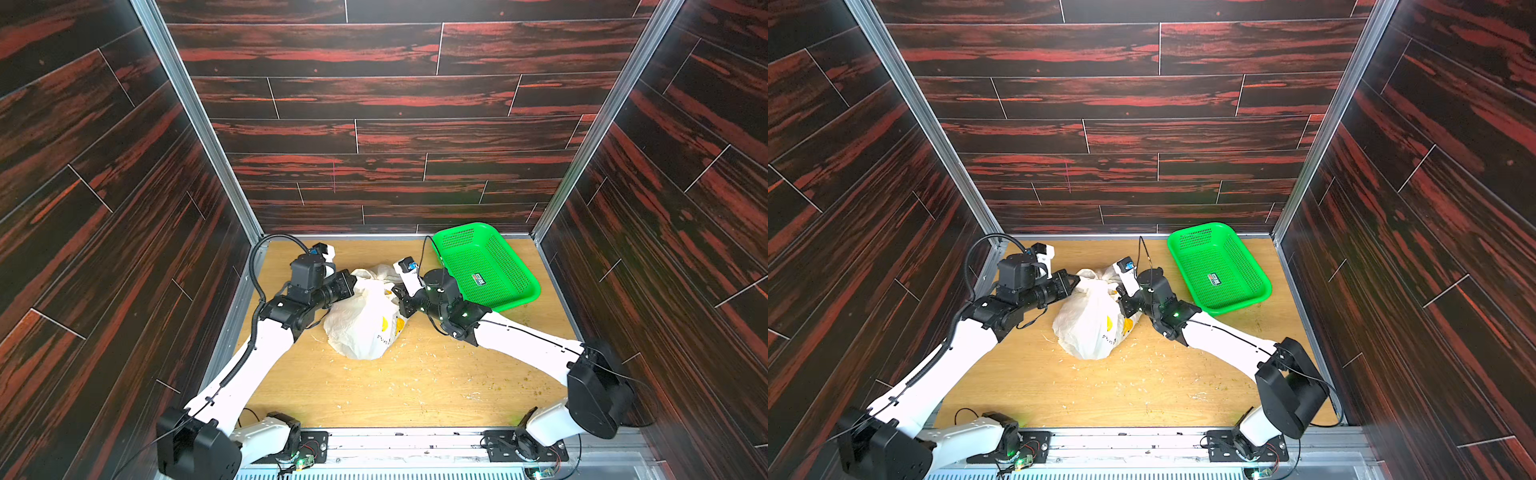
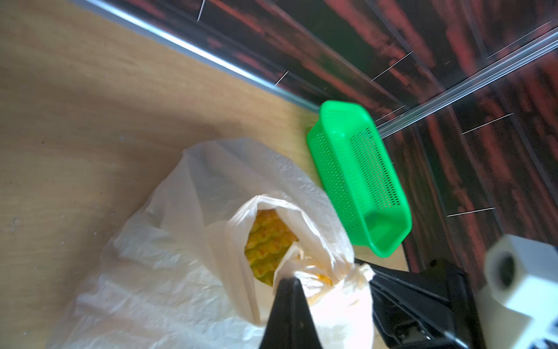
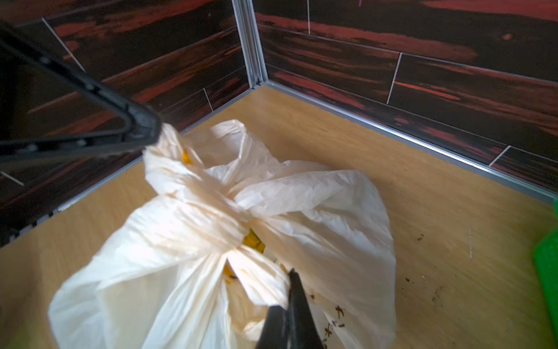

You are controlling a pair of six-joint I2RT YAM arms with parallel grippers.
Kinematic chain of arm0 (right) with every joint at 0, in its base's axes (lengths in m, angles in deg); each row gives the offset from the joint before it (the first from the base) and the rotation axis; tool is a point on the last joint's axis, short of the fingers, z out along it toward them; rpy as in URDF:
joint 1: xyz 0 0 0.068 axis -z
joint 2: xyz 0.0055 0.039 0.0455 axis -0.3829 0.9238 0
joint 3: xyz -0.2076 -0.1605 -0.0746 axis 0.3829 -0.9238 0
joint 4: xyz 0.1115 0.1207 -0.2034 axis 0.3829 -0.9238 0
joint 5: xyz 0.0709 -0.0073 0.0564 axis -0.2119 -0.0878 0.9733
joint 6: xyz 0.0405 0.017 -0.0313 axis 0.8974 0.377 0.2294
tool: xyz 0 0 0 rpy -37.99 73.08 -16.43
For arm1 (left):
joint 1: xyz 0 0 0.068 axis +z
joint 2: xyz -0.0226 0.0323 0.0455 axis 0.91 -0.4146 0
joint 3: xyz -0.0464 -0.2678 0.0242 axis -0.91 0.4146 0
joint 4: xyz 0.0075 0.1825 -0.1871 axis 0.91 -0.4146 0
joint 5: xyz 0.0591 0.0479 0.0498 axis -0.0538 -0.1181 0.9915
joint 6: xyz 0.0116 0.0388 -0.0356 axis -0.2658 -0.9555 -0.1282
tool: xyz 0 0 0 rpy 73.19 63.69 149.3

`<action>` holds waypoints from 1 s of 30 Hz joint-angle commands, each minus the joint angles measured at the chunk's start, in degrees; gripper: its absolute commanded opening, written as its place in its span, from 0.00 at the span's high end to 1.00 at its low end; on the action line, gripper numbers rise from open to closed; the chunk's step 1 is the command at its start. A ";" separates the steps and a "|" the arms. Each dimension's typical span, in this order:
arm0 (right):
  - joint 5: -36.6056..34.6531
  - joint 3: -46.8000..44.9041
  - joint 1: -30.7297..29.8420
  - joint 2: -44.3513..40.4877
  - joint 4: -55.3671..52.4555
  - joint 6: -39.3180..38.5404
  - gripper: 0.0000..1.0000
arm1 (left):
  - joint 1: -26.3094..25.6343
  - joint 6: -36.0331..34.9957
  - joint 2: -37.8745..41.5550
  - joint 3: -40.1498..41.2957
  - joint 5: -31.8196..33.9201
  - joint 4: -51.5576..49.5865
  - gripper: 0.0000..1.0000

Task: Place the pineapple into a plastic bag & tie a knot
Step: Cross the plastic bag at the center of the board.

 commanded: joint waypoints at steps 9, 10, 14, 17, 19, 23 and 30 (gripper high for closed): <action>-4.68 -6.02 -1.61 -6.62 -4.81 2.08 1.00 | 1.10 0.19 3.06 0.13 5.09 5.90 1.00; -5.72 -6.12 -1.56 -7.02 -5.40 2.39 1.00 | 1.10 -0.05 2.96 -0.22 4.93 6.16 1.00; -10.57 -4.15 -1.54 -8.17 -9.44 3.73 1.00 | 0.19 -1.84 3.44 -1.47 4.25 6.02 1.00; -13.53 -1.55 -1.53 -8.36 -13.46 6.20 1.00 | -1.79 -4.07 4.35 -1.56 5.28 5.27 1.00; -13.98 -0.77 -1.29 -8.62 -14.65 8.25 1.00 | -3.31 -5.59 4.96 -1.00 7.32 4.90 1.00; -13.82 0.96 -1.01 -8.26 -18.26 11.24 1.00 | -4.84 -5.67 6.75 0.84 10.91 5.99 1.00; -12.17 2.30 -0.21 -8.25 -22.71 12.51 1.00 | -6.55 -7.07 9.23 2.41 14.04 6.65 1.00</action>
